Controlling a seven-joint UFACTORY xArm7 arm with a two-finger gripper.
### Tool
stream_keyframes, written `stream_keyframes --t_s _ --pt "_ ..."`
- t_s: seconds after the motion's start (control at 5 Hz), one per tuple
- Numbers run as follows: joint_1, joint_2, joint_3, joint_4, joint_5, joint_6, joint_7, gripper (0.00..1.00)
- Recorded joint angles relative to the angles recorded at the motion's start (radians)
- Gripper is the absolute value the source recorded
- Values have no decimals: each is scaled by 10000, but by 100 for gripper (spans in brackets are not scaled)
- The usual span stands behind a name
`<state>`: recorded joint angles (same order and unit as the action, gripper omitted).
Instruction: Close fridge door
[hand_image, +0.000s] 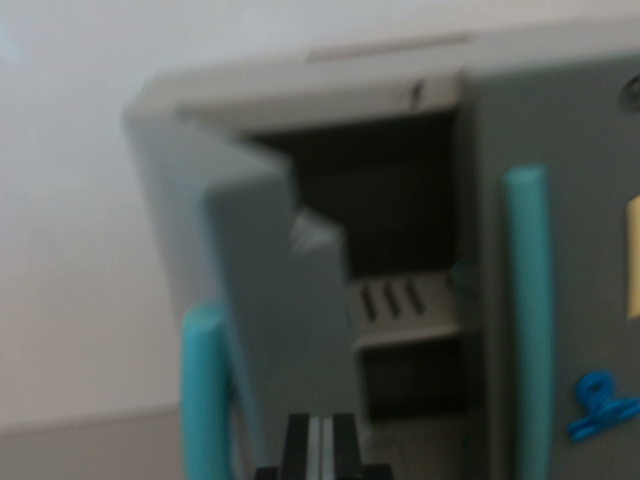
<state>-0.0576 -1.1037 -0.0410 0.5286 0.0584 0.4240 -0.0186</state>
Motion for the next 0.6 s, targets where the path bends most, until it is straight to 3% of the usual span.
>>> stream_keyframes --t_s 0.2,0.4,0.6 --pt "0 533 407 0 0 0 0 100" --pt "0 533 407 0 0 0 0 100" --pt "0 1016 829 0 0 0 0 100"
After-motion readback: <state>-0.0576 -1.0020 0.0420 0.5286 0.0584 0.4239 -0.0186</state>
